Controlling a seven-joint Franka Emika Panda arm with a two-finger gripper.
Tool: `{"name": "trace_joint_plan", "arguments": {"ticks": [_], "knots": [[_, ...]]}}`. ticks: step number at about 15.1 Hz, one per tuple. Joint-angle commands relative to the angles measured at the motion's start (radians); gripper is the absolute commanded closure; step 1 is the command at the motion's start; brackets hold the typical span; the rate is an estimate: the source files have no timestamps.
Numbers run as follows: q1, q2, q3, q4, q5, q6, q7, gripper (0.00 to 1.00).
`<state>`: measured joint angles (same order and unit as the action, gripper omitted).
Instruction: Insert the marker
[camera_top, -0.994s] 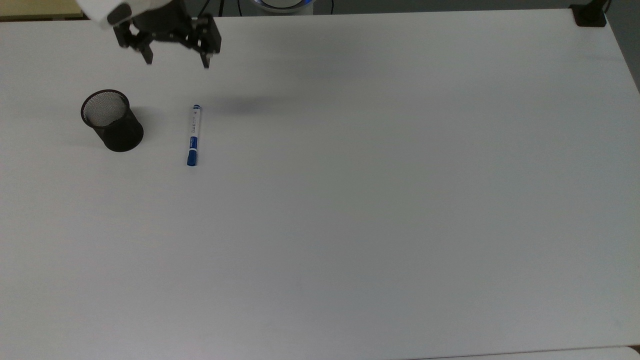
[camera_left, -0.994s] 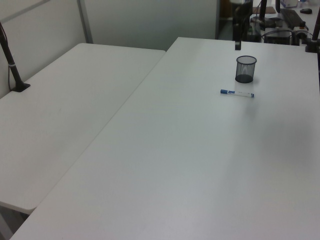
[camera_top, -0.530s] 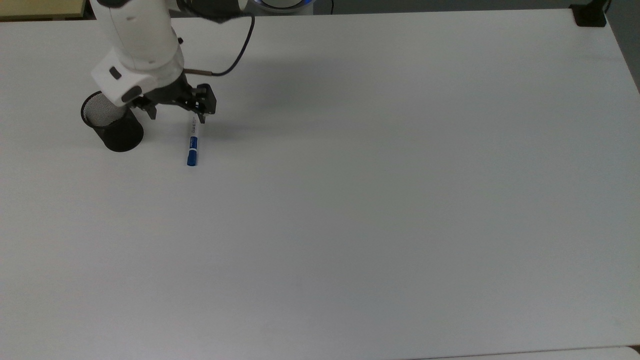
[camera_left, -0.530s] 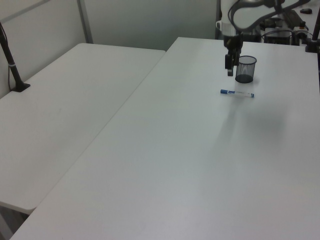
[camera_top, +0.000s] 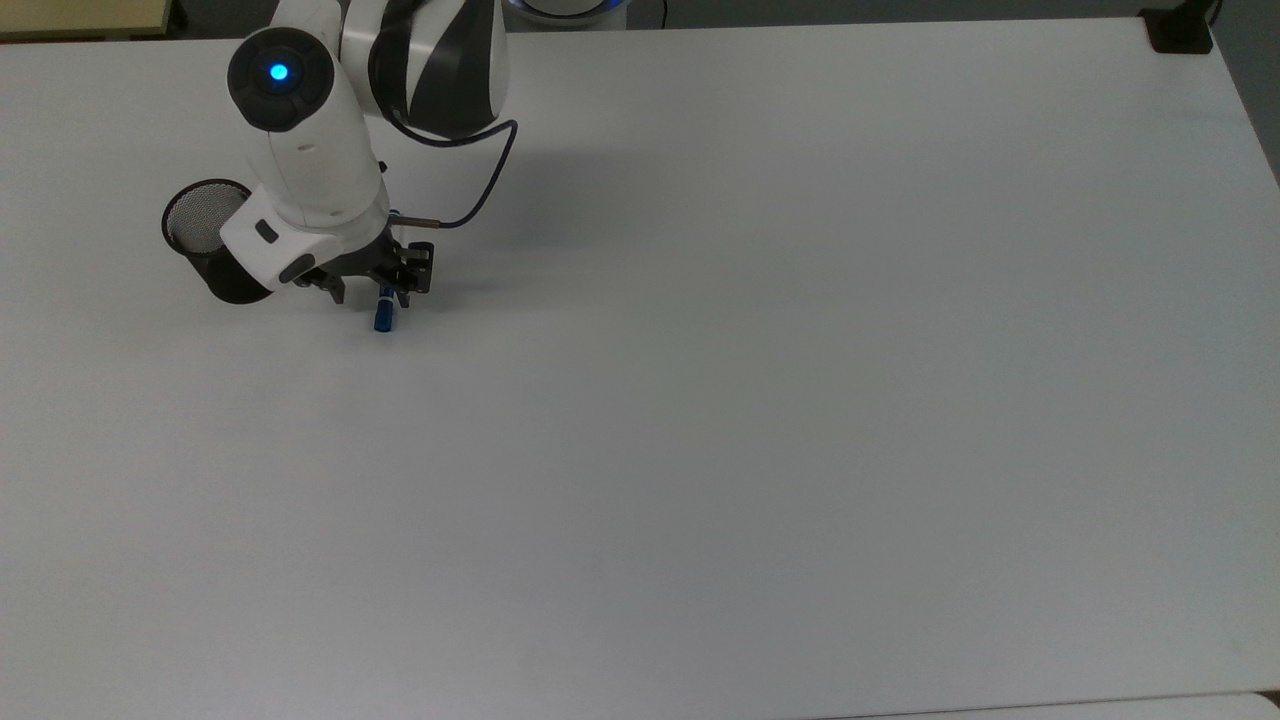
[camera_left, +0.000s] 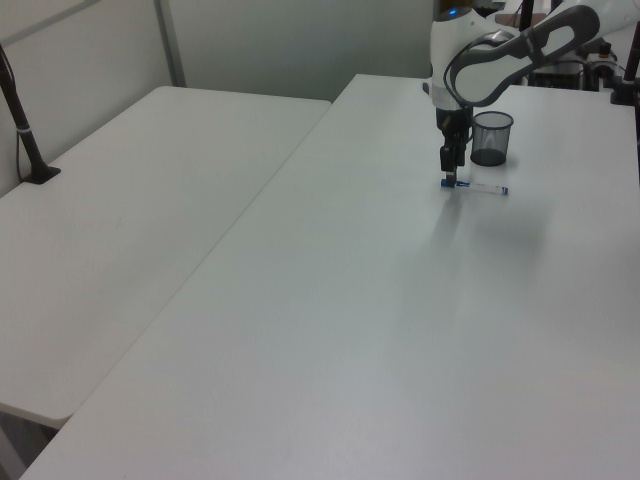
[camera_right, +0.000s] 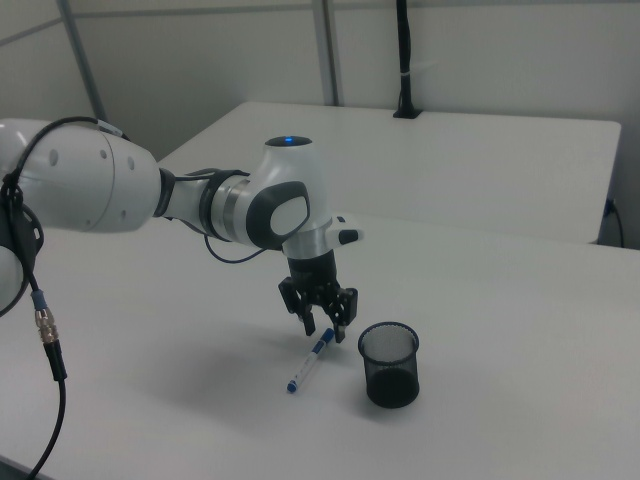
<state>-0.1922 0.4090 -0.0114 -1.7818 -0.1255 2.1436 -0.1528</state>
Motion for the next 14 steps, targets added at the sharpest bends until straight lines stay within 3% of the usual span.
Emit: {"name": "trace_joint_plan", "arguments": {"ticks": [1,9,14], "knots": [[0.016,0.007,0.001,-0.014,-0.014,0.021,0.021,0.70],[0.019,0.017,0.007,-0.030,-0.011,0.022,0.081,0.91],[0.017,-0.038,0.014,0.008,0.013,0.022,0.139,0.92]]}}
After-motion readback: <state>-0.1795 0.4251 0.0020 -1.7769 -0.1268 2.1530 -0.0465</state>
